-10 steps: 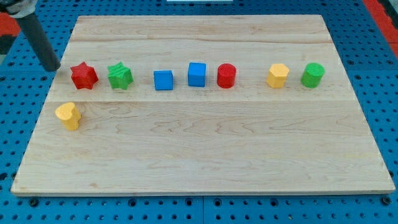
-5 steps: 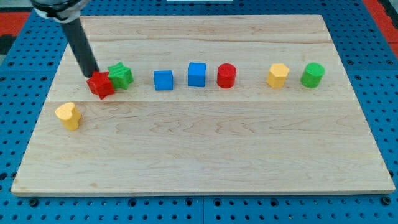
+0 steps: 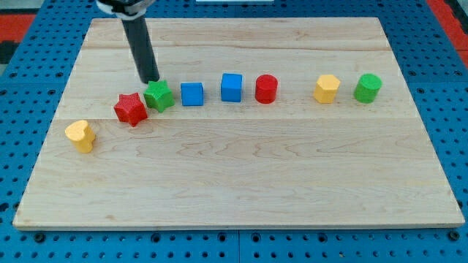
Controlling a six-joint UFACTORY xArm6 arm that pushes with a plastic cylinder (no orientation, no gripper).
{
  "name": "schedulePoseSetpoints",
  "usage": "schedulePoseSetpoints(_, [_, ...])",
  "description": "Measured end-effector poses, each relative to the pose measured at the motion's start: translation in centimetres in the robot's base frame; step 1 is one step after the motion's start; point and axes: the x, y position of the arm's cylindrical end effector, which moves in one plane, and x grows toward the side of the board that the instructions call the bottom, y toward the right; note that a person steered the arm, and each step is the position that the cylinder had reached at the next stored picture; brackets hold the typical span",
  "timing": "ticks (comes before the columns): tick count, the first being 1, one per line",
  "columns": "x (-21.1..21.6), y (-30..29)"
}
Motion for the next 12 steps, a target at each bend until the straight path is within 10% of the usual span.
schedulePoseSetpoints(4, [-1.4,34.8])
schedulePoseSetpoints(6, [8.4,40.8])
schedulePoseSetpoints(8, [-1.1,30.2])
schedulePoseSetpoints(10, [7.7,36.0])
schedulePoseSetpoints(12, [-0.9,19.3])
